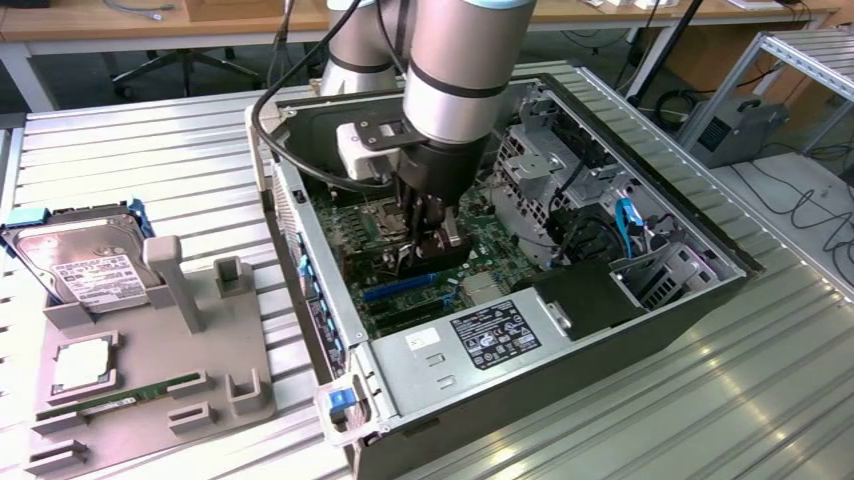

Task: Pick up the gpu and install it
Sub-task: 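Insert the gpu into the slot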

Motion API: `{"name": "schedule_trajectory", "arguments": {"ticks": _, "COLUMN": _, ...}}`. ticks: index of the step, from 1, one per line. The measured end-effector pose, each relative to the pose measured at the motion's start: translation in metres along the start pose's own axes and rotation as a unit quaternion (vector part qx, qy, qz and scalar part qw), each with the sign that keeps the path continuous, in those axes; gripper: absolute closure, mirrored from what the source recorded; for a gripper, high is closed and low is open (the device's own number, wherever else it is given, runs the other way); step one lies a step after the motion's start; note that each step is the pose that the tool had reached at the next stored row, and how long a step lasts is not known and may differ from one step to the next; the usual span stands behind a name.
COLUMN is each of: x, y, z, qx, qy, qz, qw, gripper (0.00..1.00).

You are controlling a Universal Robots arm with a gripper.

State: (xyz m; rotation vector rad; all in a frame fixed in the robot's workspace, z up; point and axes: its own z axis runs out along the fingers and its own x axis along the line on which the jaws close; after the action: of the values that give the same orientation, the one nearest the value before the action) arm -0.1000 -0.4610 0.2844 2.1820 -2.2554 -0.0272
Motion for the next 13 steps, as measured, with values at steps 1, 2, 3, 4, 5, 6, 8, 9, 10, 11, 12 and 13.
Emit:
{"name": "schedule_trajectory", "arguments": {"ticks": 1, "x": 0.0001, "y": 0.0008, "z": 0.0006, "qx": 0.0000, "qy": 0.0000, "qz": 0.000, "qw": 1.0000, "gripper": 0.74}}
{"name": "schedule_trajectory", "arguments": {"ticks": 2, "x": 0.0002, "y": 0.0015, "z": 0.0012, "qx": 0.0000, "qy": 0.0001, "qz": 0.000, "qw": 1.0000, "gripper": 0.74}}
{"name": "schedule_trajectory", "arguments": {"ticks": 3, "x": 0.0003, "y": 0.0022, "z": 0.0017, "qx": 0.0000, "qy": 0.0001, "qz": 0.000, "qw": 1.0000, "gripper": 0.74}}
{"name": "schedule_trajectory", "arguments": {"ticks": 4, "x": 0.0005, "y": 0.0028, "z": 0.0022, "qx": 0.0000, "qy": 0.0001, "qz": 0.000, "qw": 1.0000, "gripper": 0.74}}
{"name": "schedule_trajectory", "arguments": {"ticks": 5, "x": 0.0005, "y": 0.0030, "z": 0.0026, "qx": 0.0000, "qy": 0.0001, "qz": 0.000, "qw": 1.0000, "gripper": 0.74}}
{"name": "schedule_trajectory", "arguments": {"ticks": 6, "x": 0.0006, "y": 0.0031, "z": 0.0031, "qx": 0.0000, "qy": 0.0000, "qz": 0.000, "qw": 1.0000, "gripper": 0.74}}
{"name": "schedule_trajectory", "arguments": {"ticks": 8, "x": 0.0006, "y": 0.0033, "z": 0.0041, "qx": 0.0000, "qy": 0.0000, "qz": 0.000, "qw": 1.0000, "gripper": 0.74}}
{"name": "schedule_trajectory", "arguments": {"ticks": 9, "x": 0.0006, "y": 0.0034, "z": 0.0047, "qx": 0.0000, "qy": 0.0000, "qz": 0.000, "qw": 1.0000, "gripper": 0.74}}
{"name": "schedule_trajectory", "arguments": {"ticks": 10, "x": 0.0006, "y": 0.0035, "z": 0.0053, "qx": 0.0000, "qy": 0.0001, "qz": 0.000, "qw": 1.0000, "gripper": 0.74}}
{"name": "schedule_trajectory", "arguments": {"ticks": 11, "x": 0.0006, "y": 0.0036, "z": 0.0058, "qx": 0.0000, "qy": 0.0000, "qz": 0.000, "qw": 1.0000, "gripper": 0.74}}
{"name": "schedule_trajectory", "arguments": {"ticks": 12, "x": 0.0007, "y": 0.0038, "z": 0.0065, "qx": 0.0000, "qy": 0.0001, "qz": 0.000, "qw": 1.0000, "gripper": 0.74}}
{"name": "schedule_trajectory", "arguments": {"ticks": 13, "x": 0.0007, "y": 0.0038, "z": 0.0073, "qx": 0.0000, "qy": 0.0000, "qz": 0.000, "qw": 1.0000, "gripper": 0.74}}
